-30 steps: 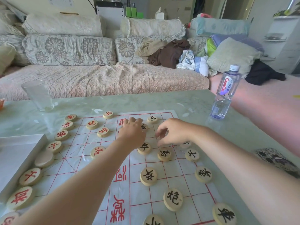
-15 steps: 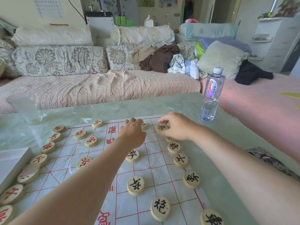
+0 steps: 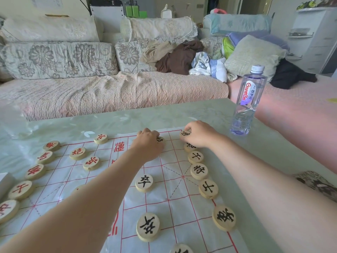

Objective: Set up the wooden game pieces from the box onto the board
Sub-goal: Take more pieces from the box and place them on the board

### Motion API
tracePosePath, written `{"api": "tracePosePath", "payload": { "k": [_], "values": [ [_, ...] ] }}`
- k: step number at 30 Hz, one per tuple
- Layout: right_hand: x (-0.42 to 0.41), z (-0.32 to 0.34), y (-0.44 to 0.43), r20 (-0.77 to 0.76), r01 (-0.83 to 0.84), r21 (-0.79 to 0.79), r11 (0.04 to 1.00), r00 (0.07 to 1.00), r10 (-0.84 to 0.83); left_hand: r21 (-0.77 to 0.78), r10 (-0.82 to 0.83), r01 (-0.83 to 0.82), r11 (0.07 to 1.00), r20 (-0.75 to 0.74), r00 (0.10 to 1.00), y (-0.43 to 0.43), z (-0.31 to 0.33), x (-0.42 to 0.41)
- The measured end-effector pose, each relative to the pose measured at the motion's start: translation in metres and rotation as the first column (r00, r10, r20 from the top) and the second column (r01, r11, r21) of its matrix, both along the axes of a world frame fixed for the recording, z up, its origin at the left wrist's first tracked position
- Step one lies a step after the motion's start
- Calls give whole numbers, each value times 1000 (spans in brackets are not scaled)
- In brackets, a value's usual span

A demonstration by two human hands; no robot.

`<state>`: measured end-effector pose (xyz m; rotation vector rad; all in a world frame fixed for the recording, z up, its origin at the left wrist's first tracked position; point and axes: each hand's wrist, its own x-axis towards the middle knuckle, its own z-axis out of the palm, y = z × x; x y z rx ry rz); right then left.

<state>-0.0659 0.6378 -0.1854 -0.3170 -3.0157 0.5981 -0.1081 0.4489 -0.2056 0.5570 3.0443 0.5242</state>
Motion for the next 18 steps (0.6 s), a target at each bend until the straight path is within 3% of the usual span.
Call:
{"api": "tracePosePath", "payload": {
  "k": [8, 12, 18],
  "values": [
    [-4, -2, -5, 66, 47, 26, 999, 997, -49, 36, -6, 5, 999, 11, 1000, -2, -4, 0],
    [-1, 8, -15, 20, 10, 69, 998, 1000, -12, 68, -16, 16, 998, 1, 1000, -8, 2, 6],
    [9, 28, -75, -83, -176, -98, 979, 982, 168, 115, 20, -8, 993, -99, 995, -52, 19, 19]
  ]
}}
